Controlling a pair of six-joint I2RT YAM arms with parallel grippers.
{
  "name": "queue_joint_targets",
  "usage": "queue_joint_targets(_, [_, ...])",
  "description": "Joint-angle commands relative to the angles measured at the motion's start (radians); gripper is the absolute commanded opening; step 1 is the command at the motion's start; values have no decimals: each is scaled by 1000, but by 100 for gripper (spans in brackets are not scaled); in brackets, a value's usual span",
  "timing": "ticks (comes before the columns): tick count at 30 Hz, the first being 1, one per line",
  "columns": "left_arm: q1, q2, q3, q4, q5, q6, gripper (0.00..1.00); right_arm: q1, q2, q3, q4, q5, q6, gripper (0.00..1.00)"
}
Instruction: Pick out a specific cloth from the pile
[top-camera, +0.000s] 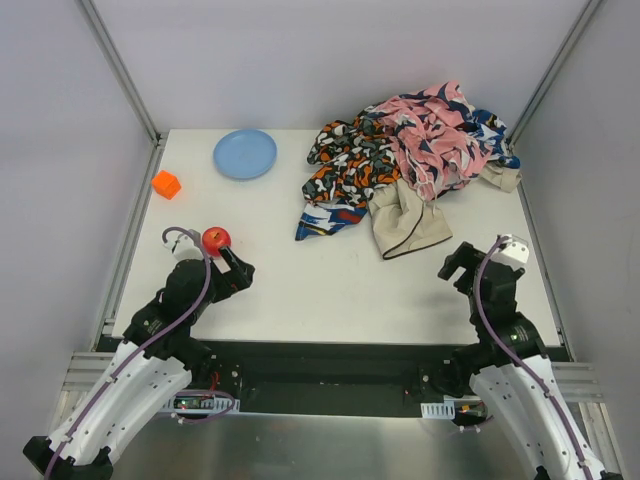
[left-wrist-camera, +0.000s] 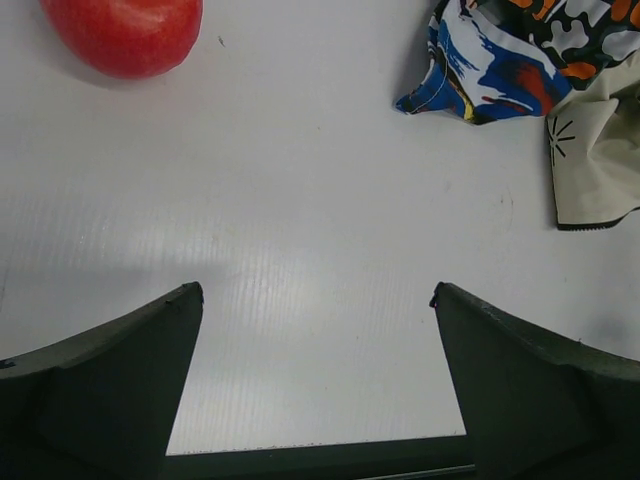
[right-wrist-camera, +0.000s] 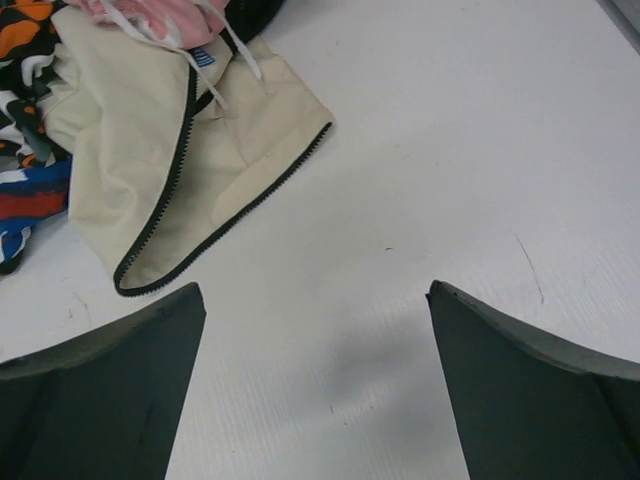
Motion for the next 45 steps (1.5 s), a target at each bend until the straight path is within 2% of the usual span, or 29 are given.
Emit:
queue_joint_targets(1, [8,9,-2,1,-24,-6,99,-2,-38,-32,176,-170,-163,95])
queue_joint_targets(6, [8,20,1,6,-22,-3,99,-2,-6,15,311,-428,-370,96])
queue_joint_targets(7, [8,22,1,9,-21,-2,99,3,33,42,336,-535,-469,96])
queue_joint_targets(8, [9,22,-1,12,-18,1,99,12,72,85,353,-580,-548,95])
queue_joint_targets(11, [9,20,-8,24,-16,7,99,89,226,189,367,-622,-788,96])
queue_joint_targets(13, [9,14,-13,27,-19,10,99,188,371,280,336,-570,-1026,96])
queue_joint_targets(16, [9,12,-16,35,-31,10,99,334,582,391,267,-397,-1342,96])
queue_joint_targets(20, [9,18,-14,38,-47,15,99,419,858,561,111,-288,-1582,96])
queue_joint_targets(26, [8,23,-18,38,-59,17,99,433,1131,673,-6,-300,-1763,96])
queue_joint_targets(32, [8,54,-10,38,-91,23,99,429,1311,687,40,-272,-1854,95])
queue_joint_targets(37, [9,75,-1,38,-123,30,99,382,1401,629,285,-209,-1888,96])
queue_joint_targets(41, [9,91,7,40,-145,27,99,333,1449,590,611,-154,-1911,96])
queue_joint_targets(45, [9,107,15,40,-169,24,99,270,1522,621,837,-139,-1915,96])
